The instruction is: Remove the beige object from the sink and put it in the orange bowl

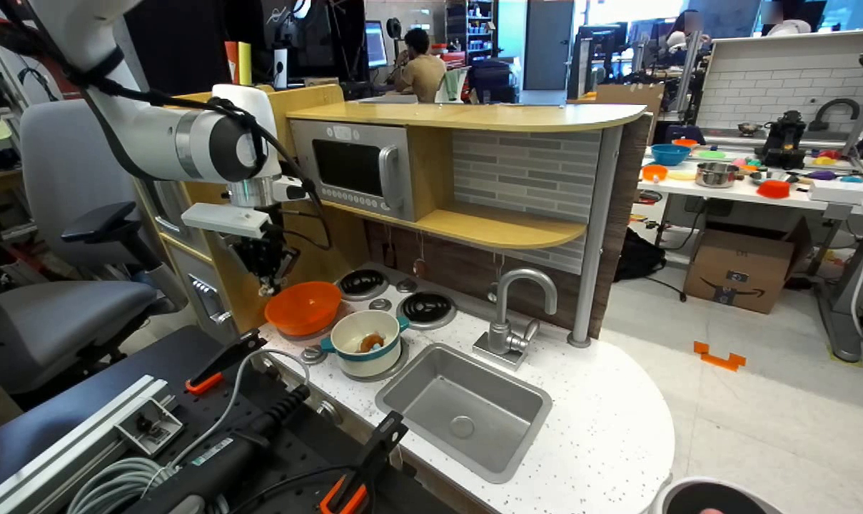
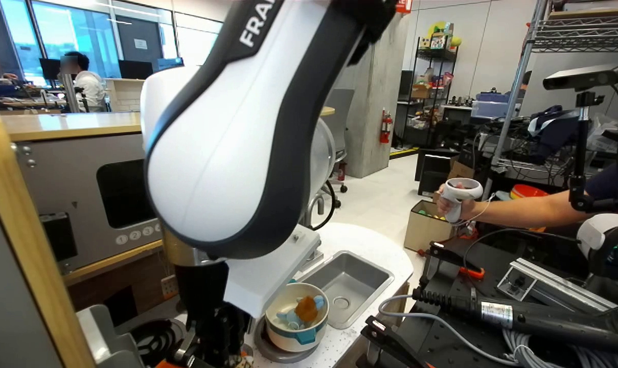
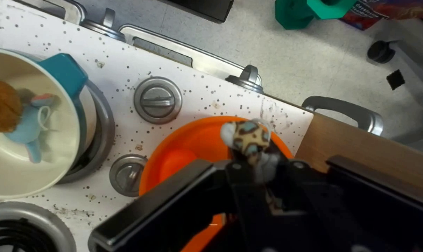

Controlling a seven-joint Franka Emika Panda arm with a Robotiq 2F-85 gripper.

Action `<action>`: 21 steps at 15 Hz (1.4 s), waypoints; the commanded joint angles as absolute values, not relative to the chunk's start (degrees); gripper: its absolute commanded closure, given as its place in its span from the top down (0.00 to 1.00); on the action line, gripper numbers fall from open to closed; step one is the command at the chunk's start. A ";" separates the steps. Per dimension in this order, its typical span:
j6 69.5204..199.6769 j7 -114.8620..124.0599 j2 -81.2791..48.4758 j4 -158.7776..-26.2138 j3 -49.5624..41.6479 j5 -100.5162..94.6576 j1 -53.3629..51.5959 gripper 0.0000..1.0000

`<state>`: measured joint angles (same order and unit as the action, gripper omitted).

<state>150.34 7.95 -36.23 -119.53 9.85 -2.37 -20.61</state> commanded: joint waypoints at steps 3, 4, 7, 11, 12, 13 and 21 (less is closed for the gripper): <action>145.79 7.80 -44.01 -110.24 9.63 -2.48 -21.73 0.05; 145.13 7.93 -44.84 -109.20 9.35 -2.62 -21.81 0.05; 144.06 8.26 -47.26 -106.04 8.43 -2.97 -21.96 0.05; 142.99 8.77 -49.28 -103.04 7.28 -3.30 -22.28 0.43; 143.00 8.95 -49.57 -102.60 6.97 -3.46 -22.42 0.46; 142.97 8.93 -49.59 -102.43 6.83 -3.55 -22.44 0.51; 145.54 7.72 -43.88 -107.36 7.52 -3.90 -21.36 1.00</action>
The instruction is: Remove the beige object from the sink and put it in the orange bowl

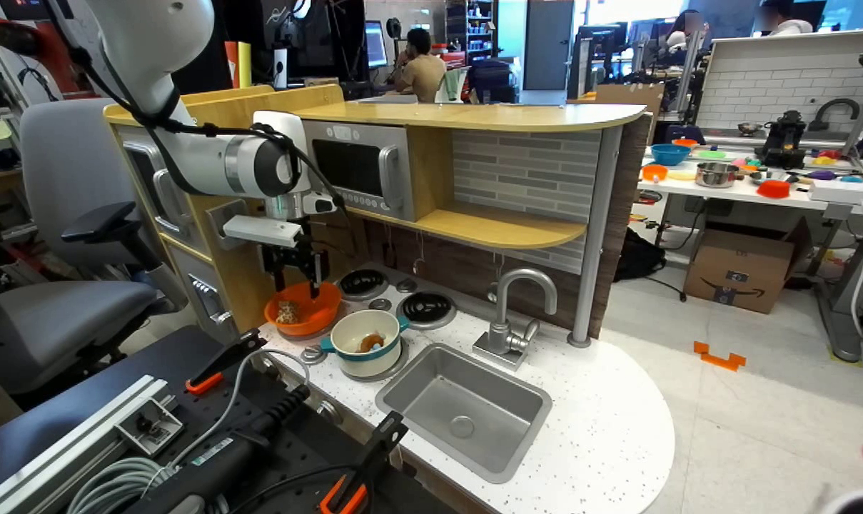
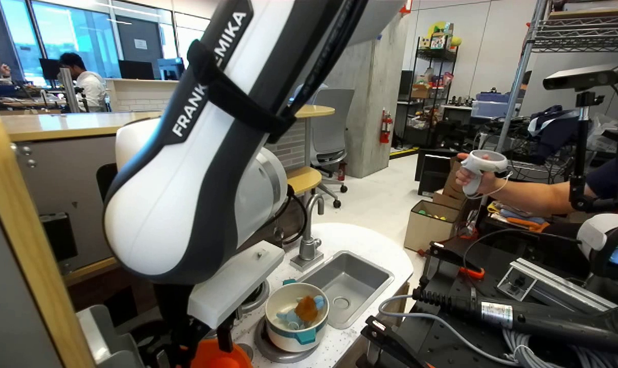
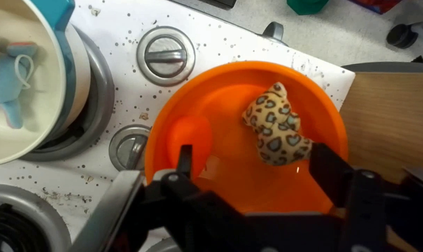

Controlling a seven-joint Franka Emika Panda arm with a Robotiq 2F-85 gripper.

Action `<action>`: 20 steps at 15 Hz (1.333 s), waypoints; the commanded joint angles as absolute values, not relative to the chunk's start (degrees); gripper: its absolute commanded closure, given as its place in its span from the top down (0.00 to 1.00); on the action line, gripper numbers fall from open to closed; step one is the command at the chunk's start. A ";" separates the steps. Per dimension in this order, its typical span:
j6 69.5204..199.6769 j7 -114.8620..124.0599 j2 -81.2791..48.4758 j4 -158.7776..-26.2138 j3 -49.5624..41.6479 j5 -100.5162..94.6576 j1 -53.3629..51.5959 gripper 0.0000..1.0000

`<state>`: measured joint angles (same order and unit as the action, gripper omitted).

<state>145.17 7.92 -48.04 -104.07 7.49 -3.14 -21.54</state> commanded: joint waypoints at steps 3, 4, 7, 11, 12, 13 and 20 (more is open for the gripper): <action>145.89 7.38 -37.44 -113.27 7.91 -3.01 -19.56 1.00; 145.97 7.43 -36.16 -114.49 7.82 -3.06 -19.33 1.00; 146.55 7.16 -29.82 -120.99 7.79 -2.79 -17.48 1.00; 147.35 6.80 -19.84 -131.12 7.56 -2.24 -14.16 1.00; 147.74 6.79 -16.88 -133.98 7.43 -1.99 -13.14 1.00; 147.82 6.29 -14.09 -136.46 7.50 -1.51 -11.96 1.00; 144.41 3.00 1.86 -148.19 6.02 -0.18 -6.34 1.00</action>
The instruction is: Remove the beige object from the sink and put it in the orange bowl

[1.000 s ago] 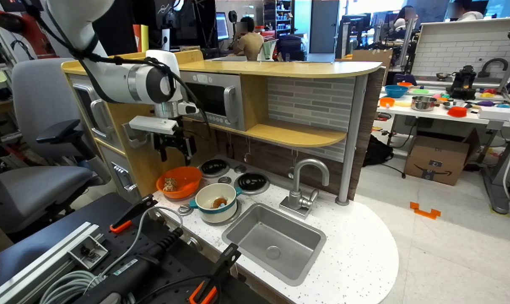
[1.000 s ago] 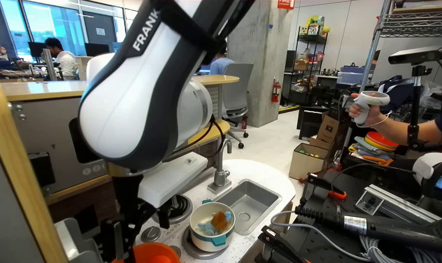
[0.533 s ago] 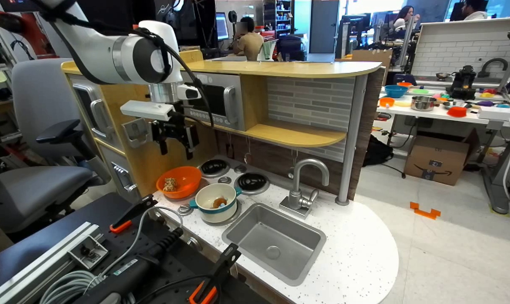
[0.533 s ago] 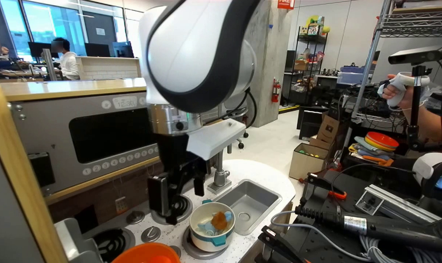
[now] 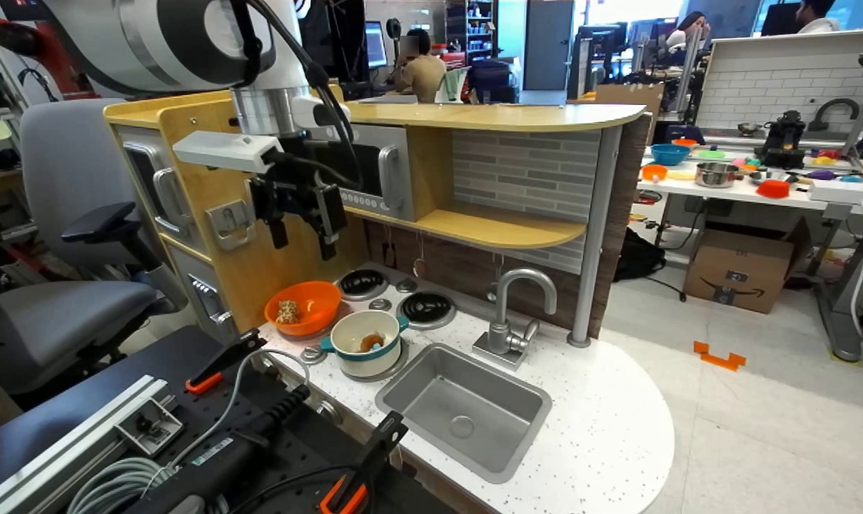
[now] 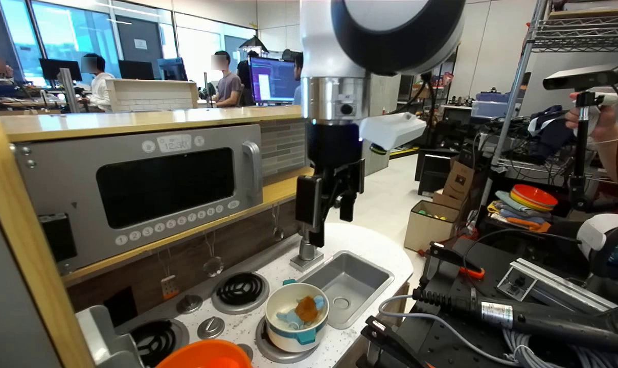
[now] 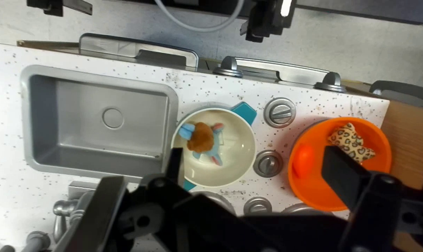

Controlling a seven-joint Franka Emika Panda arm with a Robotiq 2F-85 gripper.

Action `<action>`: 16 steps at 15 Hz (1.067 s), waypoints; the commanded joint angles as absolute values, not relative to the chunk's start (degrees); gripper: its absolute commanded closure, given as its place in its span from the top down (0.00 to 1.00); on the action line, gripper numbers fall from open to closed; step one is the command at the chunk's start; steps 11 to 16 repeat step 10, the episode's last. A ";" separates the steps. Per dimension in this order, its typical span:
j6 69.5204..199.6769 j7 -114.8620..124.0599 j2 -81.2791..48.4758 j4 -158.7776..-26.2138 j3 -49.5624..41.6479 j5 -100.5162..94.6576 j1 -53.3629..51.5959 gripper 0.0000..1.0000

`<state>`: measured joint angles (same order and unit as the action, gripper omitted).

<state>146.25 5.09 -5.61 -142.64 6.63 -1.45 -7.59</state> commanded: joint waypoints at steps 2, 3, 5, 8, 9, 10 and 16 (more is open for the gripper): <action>144.44 3.86 -1.61 -145.62 6.14 -1.42 -6.52 1.00; 143.21 3.15 -0.10 -146.80 5.98 -1.40 -6.18 1.00; 142.77 2.64 1.48 -148.19 5.91 -1.34 -6.03 1.00; 142.77 2.58 1.66 -148.50 5.91 -1.31 -6.03 1.00; 142.77 2.57 1.66 -148.51 5.91 -1.30 -6.03 1.00; 142.77 2.56 1.66 -148.51 5.91 -1.29 -6.03 1.00; 142.77 2.56 1.66 -148.51 5.91 -1.29 -6.03 1.00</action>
